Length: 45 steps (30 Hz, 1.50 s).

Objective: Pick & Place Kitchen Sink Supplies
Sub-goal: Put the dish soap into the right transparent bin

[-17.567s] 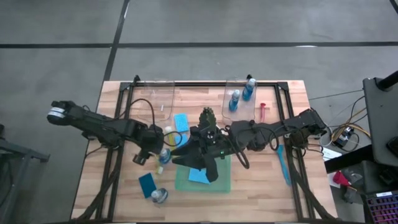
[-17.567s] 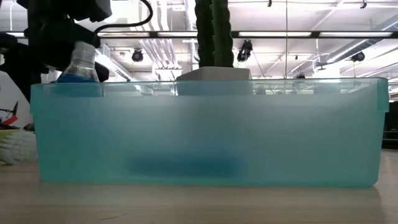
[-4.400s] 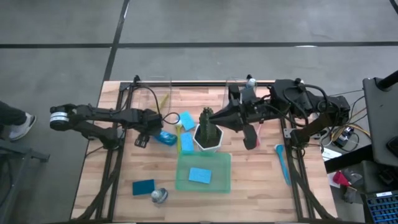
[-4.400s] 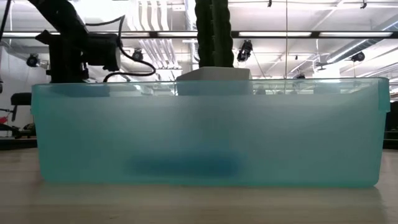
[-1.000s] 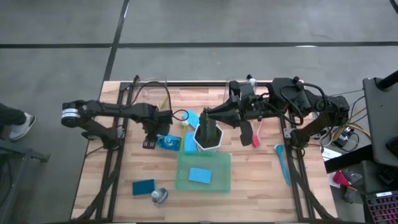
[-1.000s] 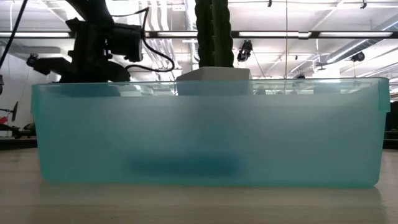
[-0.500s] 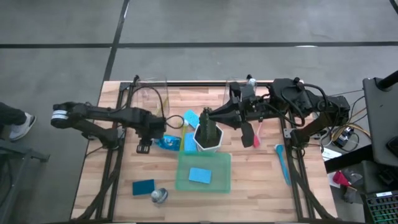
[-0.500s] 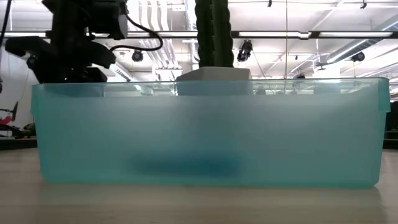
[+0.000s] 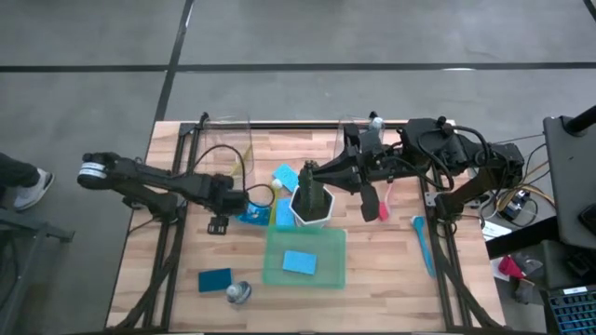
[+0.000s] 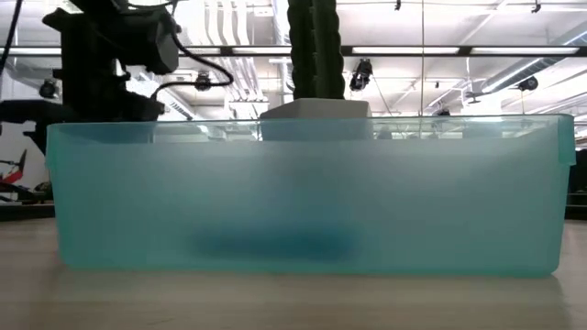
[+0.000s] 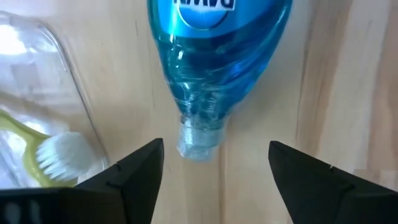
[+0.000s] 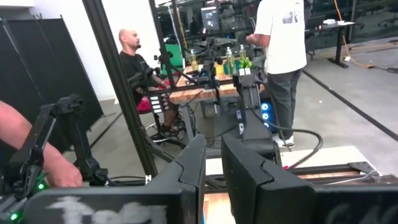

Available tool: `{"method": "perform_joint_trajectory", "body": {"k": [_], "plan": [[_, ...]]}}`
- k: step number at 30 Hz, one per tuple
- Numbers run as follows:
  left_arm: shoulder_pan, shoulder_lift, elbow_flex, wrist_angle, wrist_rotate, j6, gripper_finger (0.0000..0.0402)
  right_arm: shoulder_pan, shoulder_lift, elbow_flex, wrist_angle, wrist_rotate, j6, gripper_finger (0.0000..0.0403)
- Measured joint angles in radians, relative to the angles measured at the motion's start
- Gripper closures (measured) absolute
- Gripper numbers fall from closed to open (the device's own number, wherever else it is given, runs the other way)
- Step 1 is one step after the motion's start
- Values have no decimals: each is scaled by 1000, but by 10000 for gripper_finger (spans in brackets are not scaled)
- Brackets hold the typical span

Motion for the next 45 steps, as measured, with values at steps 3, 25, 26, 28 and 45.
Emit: {"method": "perform_joint_trajectory", "body": {"k": [3, 25, 26, 28, 45], "plan": [[0, 37, 0, -1, 5, 1, 118, 0, 0, 0, 1, 0, 0, 353], [-2, 164, 29, 76, 12, -10, 122, 0, -1, 0, 2, 2, 28, 353], [-2, 166, 22, 75, 12, -13, 122, 0, -1, 0, 2, 2, 28, 353], [-2, 174, 7, 91, 13, -15, 122, 0, -1, 0, 2, 2, 28, 353], [-1, 230, -2, 137, 75, -13, 272, -3, -1, 0, -3, 7, 23, 353]]}}
